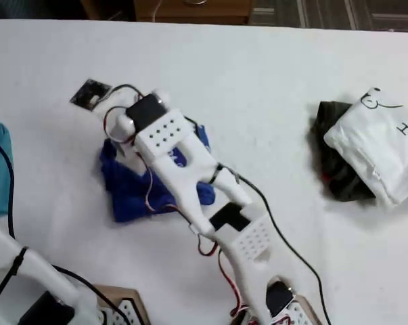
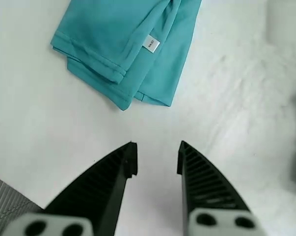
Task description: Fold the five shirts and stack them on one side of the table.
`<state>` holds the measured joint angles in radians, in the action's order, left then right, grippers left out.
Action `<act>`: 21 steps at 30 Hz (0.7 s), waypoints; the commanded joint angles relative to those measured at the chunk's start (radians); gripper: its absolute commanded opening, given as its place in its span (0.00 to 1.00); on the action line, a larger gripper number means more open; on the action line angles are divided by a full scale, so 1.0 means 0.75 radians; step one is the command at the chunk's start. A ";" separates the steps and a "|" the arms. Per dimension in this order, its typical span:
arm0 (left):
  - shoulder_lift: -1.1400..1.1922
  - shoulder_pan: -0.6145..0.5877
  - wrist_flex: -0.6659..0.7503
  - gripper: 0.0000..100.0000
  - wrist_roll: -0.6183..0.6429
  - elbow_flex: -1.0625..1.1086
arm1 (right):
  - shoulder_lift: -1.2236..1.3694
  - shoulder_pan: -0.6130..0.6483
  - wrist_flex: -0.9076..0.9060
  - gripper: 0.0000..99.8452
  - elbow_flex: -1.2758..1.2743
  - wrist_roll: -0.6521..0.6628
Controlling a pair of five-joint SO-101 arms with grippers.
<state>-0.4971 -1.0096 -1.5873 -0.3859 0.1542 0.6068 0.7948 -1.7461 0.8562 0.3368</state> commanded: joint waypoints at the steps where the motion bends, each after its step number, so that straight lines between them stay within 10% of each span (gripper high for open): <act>1: -0.035 -0.008 0.012 0.16 -0.008 -0.005 | -0.017 0.013 0.005 0.27 0.002 0.014; 15: -0.041 -0.010 0.008 0.16 -0.008 -0.005 | 0.271 0.075 0.107 0.27 0.014 0.014; 21: -0.037 -0.010 0.006 0.16 -0.008 -0.005 | 0.302 0.075 0.132 0.00 0.035 0.004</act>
<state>-0.4971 -1.0096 -1.5873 -0.3859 0.1542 0.8370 0.8470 -1.6602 0.8531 0.3383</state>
